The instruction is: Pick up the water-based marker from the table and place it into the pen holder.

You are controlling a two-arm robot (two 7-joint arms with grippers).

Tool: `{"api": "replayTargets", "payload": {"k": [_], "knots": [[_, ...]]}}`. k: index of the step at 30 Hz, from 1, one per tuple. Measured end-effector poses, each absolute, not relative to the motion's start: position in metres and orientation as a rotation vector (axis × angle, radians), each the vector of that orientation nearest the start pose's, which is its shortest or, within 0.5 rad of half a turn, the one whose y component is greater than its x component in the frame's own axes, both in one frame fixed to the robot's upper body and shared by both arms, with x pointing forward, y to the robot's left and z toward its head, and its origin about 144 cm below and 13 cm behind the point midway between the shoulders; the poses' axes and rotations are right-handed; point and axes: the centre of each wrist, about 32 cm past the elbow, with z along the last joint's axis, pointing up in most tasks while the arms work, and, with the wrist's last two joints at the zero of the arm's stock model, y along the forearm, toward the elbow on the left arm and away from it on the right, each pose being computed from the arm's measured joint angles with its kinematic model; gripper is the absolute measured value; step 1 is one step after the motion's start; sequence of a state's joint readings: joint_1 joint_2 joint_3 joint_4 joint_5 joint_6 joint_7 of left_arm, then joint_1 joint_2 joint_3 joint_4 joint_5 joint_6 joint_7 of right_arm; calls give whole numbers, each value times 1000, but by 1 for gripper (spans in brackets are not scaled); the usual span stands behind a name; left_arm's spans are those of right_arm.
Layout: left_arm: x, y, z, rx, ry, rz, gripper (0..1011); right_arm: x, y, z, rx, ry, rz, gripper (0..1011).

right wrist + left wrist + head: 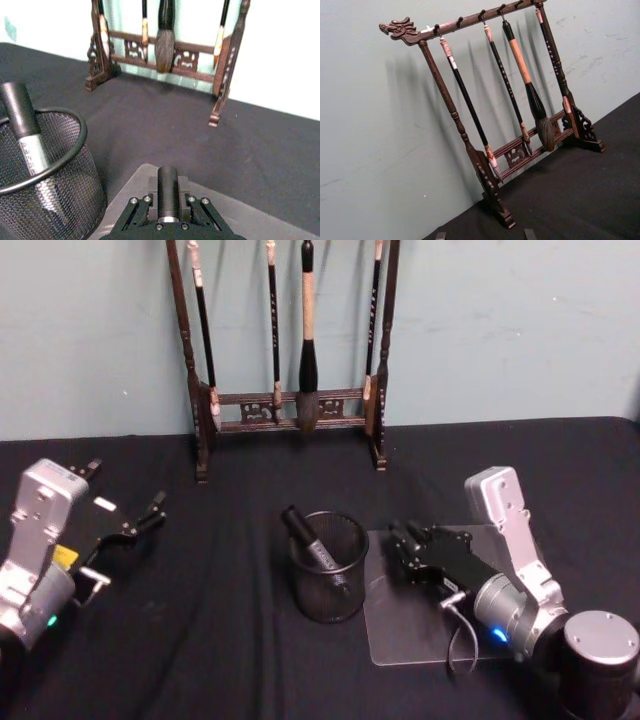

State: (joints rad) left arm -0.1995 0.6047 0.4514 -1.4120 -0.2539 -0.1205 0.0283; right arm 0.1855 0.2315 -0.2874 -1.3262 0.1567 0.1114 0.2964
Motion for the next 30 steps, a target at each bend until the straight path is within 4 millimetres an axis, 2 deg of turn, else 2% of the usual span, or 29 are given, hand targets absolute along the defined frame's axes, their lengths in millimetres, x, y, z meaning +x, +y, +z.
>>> {"api": "replayTargets", "payload": {"k": [18, 30], "knots": [[489, 310, 1140, 304, -285, 1248, 1009, 498, -235, 1112, -64, -32, -1030, 239], [489, 310, 1140, 305, -285, 1248, 1009, 502, -237, 1120, 10, -85, -996, 241]]}}
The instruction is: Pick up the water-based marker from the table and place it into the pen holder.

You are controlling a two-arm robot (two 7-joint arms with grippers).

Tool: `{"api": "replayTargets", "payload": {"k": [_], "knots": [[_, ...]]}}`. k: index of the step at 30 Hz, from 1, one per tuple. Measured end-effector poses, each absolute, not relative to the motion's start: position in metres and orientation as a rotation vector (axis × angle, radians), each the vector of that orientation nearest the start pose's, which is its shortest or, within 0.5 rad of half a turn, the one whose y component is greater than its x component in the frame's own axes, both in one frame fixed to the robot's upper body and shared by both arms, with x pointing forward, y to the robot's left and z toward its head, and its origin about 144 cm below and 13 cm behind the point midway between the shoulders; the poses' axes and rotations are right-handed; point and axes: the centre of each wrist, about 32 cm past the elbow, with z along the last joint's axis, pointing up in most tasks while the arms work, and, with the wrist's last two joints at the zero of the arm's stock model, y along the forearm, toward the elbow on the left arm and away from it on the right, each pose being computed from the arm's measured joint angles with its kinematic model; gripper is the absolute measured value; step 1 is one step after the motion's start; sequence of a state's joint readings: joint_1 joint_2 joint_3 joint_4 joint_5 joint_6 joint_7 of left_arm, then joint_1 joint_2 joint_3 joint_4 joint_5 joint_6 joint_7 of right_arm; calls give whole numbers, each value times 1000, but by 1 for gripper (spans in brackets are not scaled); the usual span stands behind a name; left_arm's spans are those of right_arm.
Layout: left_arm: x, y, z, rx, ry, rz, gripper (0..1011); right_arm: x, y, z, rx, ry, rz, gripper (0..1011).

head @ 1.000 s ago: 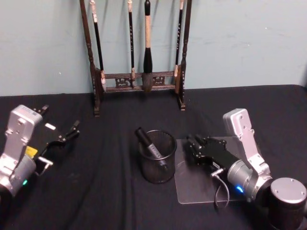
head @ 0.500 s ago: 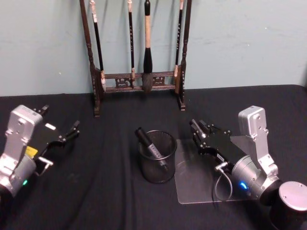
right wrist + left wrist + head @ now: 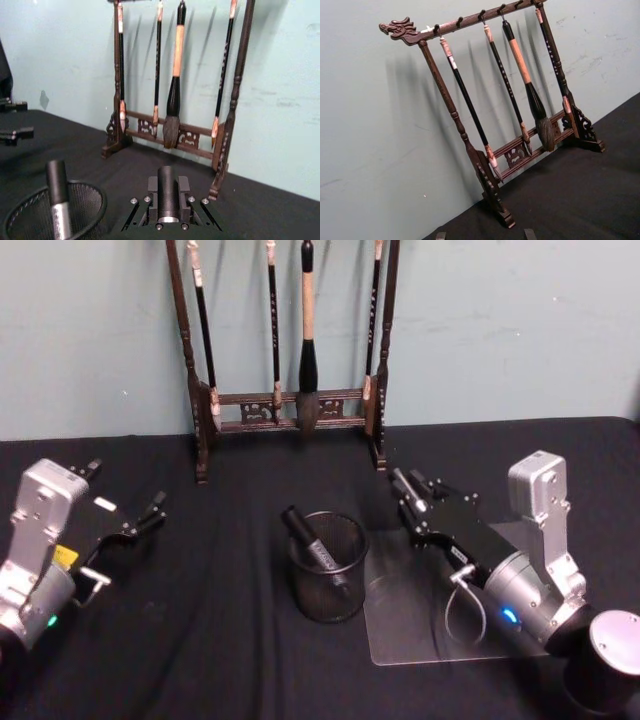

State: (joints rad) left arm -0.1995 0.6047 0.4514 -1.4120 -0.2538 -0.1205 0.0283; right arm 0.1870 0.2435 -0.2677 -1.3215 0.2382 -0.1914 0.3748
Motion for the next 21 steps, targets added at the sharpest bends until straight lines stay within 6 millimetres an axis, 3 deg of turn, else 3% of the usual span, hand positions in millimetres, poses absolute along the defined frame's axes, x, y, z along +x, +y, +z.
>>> {"api": "replayTargets", "payload": {"k": [8, 21], "knots": [[489, 310, 1140, 304, -285, 1248, 1009, 508, -234, 1134, 80, -113, -978, 241], [489, 310, 1140, 304, -285, 1248, 1009, 507, -234, 1136, 135, -134, -966, 241]]}}
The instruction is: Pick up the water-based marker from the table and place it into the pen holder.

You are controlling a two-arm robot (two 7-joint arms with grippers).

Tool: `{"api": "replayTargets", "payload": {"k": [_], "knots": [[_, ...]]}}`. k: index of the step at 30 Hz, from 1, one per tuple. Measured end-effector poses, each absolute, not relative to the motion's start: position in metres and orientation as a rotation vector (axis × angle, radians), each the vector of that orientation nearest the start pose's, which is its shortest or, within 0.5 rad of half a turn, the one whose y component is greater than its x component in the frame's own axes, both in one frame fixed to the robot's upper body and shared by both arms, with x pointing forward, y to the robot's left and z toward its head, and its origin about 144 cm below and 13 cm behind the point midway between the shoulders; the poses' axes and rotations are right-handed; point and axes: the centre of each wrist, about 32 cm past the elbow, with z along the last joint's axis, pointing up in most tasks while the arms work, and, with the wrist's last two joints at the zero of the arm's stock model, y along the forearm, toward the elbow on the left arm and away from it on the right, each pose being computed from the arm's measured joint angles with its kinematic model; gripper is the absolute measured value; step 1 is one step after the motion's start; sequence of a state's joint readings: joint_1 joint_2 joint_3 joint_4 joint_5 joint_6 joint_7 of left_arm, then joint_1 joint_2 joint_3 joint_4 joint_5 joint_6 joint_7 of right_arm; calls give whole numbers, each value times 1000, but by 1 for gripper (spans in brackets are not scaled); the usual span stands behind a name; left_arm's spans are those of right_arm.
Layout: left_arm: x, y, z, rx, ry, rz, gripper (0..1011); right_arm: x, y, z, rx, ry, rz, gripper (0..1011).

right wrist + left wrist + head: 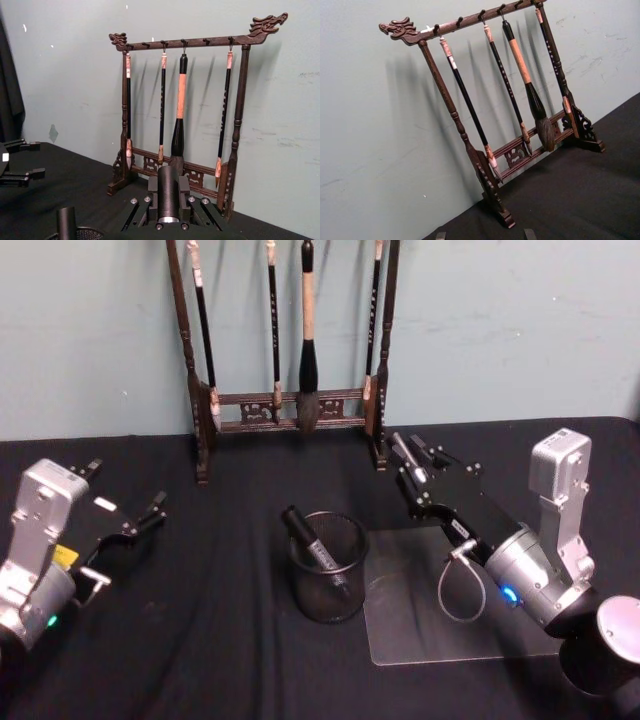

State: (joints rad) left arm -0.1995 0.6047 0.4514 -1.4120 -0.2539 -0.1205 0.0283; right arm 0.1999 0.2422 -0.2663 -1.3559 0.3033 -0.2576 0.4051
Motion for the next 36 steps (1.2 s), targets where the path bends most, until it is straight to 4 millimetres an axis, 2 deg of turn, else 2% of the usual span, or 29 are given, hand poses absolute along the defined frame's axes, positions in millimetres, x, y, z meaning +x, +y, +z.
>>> {"api": "replayTargets", "payload": {"k": [18, 36], "knots": [[489, 310, 1140, 304, -285, 1248, 1009, 524, -222, 1143, 129, -125, -930, 239], [489, 310, 1140, 305, -285, 1248, 1009, 545, -191, 1139, 154, -115, -838, 241]]}}
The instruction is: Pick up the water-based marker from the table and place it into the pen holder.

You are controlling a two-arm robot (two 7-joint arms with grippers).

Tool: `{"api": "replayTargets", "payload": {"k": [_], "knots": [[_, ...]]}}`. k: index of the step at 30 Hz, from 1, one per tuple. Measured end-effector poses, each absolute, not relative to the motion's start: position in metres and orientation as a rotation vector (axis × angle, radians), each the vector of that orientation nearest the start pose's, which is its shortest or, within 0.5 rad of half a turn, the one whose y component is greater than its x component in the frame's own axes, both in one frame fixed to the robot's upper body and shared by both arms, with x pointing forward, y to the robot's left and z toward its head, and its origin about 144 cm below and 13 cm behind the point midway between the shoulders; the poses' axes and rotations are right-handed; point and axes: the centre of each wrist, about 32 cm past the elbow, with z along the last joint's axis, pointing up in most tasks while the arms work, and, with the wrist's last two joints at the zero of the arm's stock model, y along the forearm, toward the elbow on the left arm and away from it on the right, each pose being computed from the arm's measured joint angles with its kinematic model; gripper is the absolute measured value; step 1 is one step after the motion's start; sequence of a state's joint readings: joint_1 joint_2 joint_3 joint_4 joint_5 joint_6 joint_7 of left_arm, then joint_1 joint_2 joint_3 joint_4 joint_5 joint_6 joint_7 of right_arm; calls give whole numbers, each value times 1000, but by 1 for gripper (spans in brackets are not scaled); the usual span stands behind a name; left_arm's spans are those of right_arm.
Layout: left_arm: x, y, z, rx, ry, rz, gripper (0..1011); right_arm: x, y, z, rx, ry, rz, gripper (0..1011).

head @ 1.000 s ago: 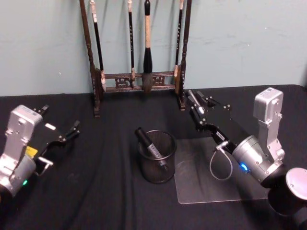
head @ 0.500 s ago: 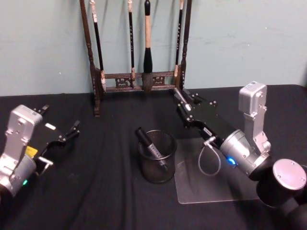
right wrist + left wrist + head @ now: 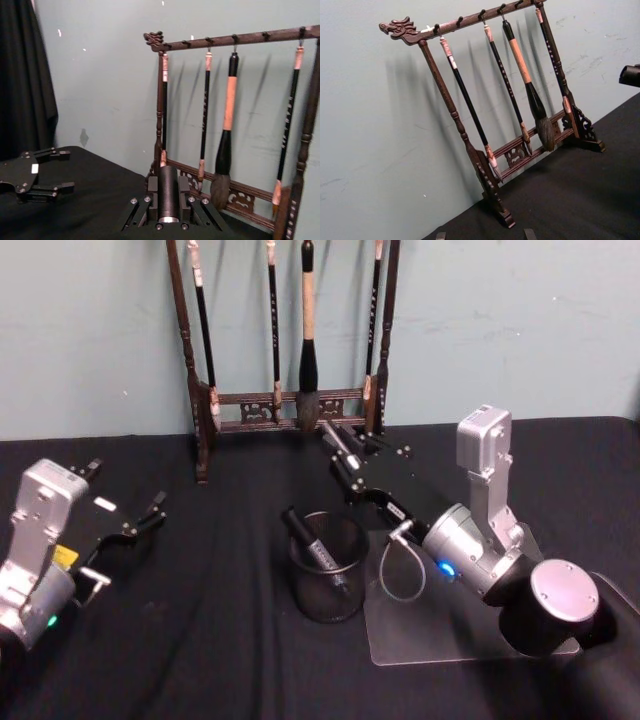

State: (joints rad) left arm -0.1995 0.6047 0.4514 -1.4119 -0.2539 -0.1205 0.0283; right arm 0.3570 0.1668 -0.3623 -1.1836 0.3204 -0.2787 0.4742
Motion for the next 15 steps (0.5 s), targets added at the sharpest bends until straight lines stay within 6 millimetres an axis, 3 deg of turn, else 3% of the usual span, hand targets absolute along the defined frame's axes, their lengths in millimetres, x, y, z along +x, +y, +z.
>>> {"api": "replayTargets", "payload": {"k": [15], "knots": [[489, 310, 1140, 304, -285, 1248, 1009, 553, -176, 1141, 154, -143, -749, 239]]}}
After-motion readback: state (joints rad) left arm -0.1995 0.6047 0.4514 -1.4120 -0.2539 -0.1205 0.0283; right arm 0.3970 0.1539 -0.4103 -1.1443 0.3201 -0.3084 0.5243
